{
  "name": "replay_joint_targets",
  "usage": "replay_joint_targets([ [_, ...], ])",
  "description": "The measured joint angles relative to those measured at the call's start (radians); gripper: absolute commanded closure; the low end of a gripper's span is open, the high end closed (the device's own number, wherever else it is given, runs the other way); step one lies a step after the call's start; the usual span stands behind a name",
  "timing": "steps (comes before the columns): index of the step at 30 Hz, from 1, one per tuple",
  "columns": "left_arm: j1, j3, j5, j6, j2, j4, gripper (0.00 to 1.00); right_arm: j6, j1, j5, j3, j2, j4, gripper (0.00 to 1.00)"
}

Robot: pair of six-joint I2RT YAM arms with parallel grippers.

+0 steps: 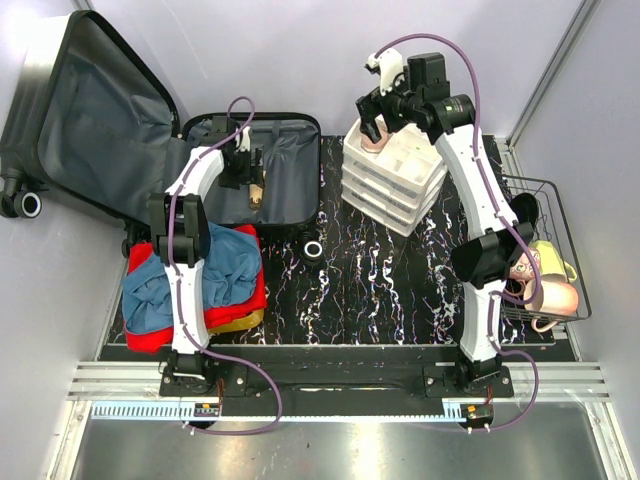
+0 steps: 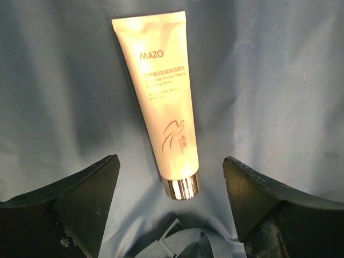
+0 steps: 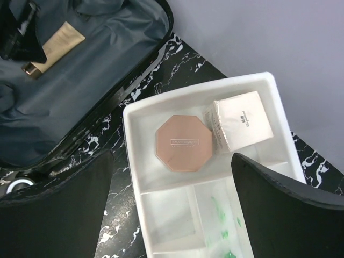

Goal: Open, take out, and arrange the luggage

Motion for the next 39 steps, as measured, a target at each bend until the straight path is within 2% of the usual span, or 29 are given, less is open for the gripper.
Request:
replay_joint_targets([
  [12,-0.025,0.025,-0.001,-0.022,0.098,-0.004,0.39,0.027,-0.001,0.079,-0.102,-0.066,0.029,0.0],
  [15,-0.038,0.049,-0.012,-0.015,0.109,-0.01,0.48,0.027,-0.001,0.097,-0.109,-0.066,0.024,0.0],
  [16,-0.043,0.059,-0.014,-0.012,0.113,-0.014,0.55,0.027,-0.001,0.103,-0.109,-0.066,0.026,0.0],
  [20,-0.052,0.08,-0.029,0.001,0.119,-0.024,0.71,0.039,-0.001,0.113,-0.109,-0.069,0.026,0.0],
  [26,-0.054,0.082,0.005,0.03,0.107,-0.013,0.84,0.096,-0.011,0.088,-0.118,-0.079,0.026,0.0],
  [32,-0.051,-0.057,0.122,0.087,-0.107,0.072,0.84,0.175,-0.034,-0.034,-0.119,-0.089,0.033,0.0],
  [36,-0.064,-0.239,0.201,0.142,-0.389,0.194,0.82,0.245,-0.041,-0.169,-0.146,-0.113,0.095,0.03],
  [39,-0.09,-0.391,0.248,0.193,-0.616,0.303,0.83,0.345,-0.042,-0.292,-0.222,-0.16,0.225,0.03],
])
